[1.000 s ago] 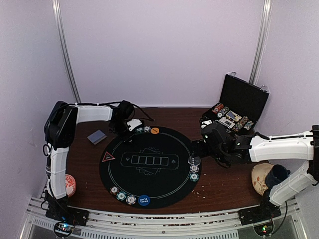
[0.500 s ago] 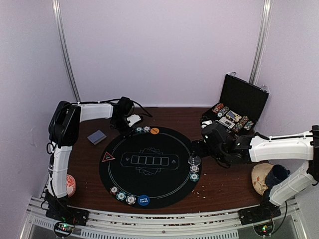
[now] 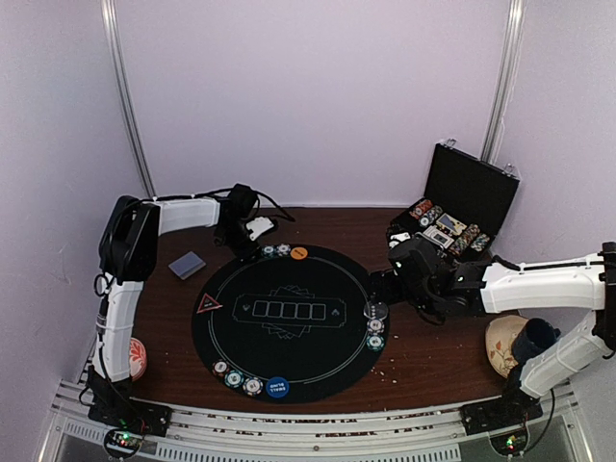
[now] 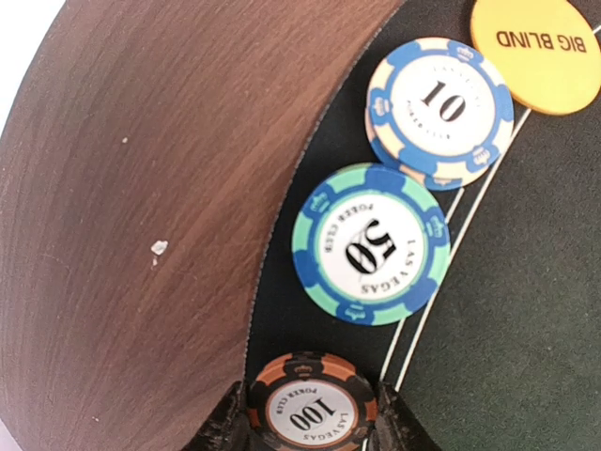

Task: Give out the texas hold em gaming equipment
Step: Move the poker chips pile to the big blind area.

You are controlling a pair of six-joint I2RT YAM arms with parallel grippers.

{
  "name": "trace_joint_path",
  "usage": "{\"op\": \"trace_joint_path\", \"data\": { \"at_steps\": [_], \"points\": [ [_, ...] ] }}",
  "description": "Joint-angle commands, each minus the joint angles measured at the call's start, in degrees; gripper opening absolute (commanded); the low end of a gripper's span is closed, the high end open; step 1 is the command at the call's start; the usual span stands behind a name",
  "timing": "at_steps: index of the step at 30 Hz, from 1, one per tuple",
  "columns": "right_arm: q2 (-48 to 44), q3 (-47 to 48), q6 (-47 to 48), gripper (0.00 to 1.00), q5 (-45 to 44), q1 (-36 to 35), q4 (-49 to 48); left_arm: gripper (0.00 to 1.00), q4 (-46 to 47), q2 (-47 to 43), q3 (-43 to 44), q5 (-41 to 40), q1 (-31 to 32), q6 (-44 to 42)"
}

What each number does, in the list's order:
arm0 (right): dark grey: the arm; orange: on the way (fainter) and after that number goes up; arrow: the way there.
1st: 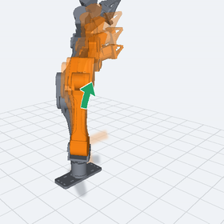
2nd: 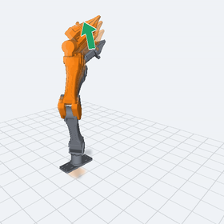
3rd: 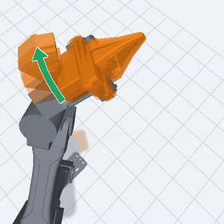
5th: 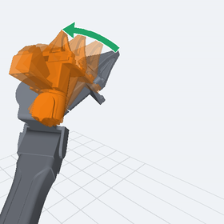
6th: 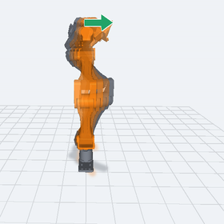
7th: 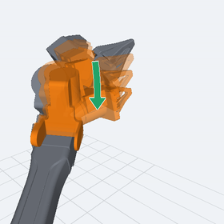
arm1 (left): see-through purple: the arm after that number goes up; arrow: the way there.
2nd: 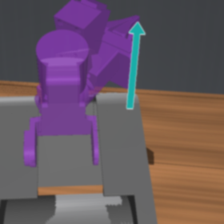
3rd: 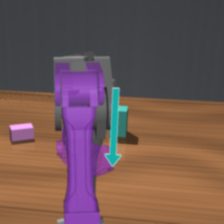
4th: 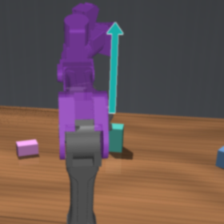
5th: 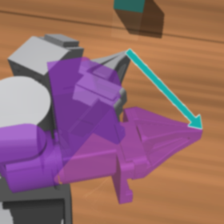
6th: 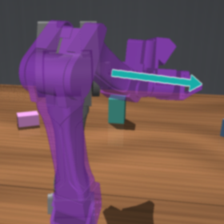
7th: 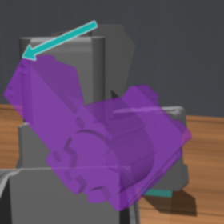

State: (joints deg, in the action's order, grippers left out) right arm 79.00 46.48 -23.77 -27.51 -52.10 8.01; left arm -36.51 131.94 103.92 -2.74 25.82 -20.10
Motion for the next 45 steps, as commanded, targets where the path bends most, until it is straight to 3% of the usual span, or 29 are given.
{"op": "trace_joint_path", "data": {
  "at_steps": [1, 25, 31, 45],
  "points": [
    [0.6, -0.4, -0.2, 1.0, -1.2, 0.1, -0.7, 0.26, 1.4, 2.2, 1.3, 2.2, -0.4, -0.6],
    [0.9, -0.3, -0.1, 1.0, -1.3, 0.1, -0.6, 0.27, 1.3, 3.9, 3.1, 2.8, -0.5, -0.5],
    [1.0, -0.4, -0.1, 1.0, -1.3, 0.1, -0.7, 0.45, 0.9, 3.7, 2.7, 2.7, -0.5, -0.6],
    [1.0, -0.3, -0.1, 1.0, -1.3, 0.2, -0.6, 0.73, -0.3, 0.3, 1.7, 4.6, -0.4, -0.1]
  ]
}}
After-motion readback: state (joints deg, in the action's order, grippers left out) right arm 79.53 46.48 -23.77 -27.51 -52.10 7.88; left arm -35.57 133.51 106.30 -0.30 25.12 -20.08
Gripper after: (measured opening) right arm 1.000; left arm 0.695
